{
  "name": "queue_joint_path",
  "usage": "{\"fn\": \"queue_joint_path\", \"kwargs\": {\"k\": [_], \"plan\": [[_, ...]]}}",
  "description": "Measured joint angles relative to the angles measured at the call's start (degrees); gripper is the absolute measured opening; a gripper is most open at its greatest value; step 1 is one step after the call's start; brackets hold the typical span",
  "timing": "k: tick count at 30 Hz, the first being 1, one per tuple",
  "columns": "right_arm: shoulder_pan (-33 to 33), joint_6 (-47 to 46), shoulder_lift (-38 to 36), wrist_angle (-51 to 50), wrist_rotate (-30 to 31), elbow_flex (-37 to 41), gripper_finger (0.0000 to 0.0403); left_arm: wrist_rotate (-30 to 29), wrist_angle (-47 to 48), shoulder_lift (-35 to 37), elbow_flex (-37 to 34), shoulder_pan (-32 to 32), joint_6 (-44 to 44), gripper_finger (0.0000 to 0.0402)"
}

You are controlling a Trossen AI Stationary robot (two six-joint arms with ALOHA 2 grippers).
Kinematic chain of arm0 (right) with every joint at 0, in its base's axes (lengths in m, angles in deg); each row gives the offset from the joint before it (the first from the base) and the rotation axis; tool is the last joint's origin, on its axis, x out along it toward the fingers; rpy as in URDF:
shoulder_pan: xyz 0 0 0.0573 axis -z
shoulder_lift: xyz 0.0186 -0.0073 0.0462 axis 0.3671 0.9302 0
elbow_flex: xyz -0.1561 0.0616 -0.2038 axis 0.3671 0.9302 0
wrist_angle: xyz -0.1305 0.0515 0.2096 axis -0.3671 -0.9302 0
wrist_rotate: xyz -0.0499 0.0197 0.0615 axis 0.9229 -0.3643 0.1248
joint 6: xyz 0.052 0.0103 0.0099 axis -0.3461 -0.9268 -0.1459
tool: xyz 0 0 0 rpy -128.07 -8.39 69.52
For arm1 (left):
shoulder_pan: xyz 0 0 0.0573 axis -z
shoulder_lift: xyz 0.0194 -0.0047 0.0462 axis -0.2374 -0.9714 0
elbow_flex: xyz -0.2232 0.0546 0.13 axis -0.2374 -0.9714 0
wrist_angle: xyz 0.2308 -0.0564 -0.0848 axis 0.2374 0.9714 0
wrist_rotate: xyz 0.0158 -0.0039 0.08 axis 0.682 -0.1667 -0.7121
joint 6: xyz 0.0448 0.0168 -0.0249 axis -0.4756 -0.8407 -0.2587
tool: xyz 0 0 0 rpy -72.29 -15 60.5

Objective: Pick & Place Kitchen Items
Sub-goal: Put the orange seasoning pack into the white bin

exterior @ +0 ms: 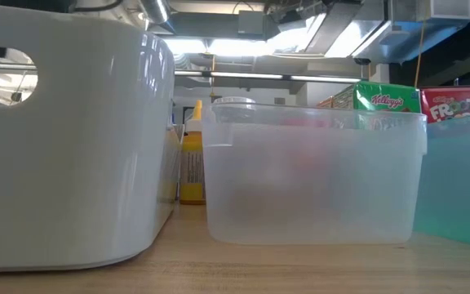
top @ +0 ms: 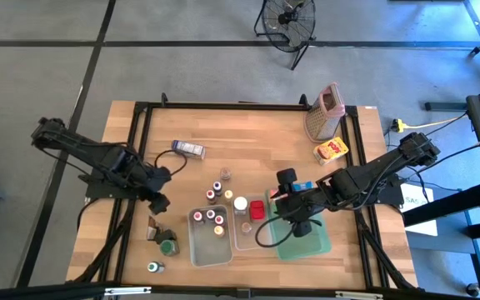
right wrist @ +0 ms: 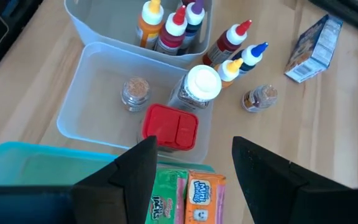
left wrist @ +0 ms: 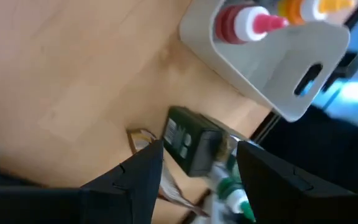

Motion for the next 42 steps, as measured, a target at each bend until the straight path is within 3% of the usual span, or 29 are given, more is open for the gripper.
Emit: {"fn": "queue_joint_path", "kwargs": {"k": [10, 22, 31, 42], "plan": [[0.0, 3.1, 0.0, 0.8, -0.1, 1.0, 0.021, 1.2, 1.9, 0.0, 0.0, 4.9, 15.7, 0.0184], [1.3, 6.3, 0.1, 1.8, -0.2, 5.8, 0.021, -7.8, 4.9, -1.9, 0.0, 18.9, 37.4, 0.0149], [3.0, 7.4, 0.1, 1.3, -7.5, 5.9, 0.021, -10.8, 4.7, -7.3, 0.0, 23.6, 39.9, 0.0148], [3.0, 6.3, 0.0, 1.3, -8.6, 5.9, 0.021, -10.8, 4.6, -12.7, 0.0, 23.6, 41.9, 0.0146]]}}
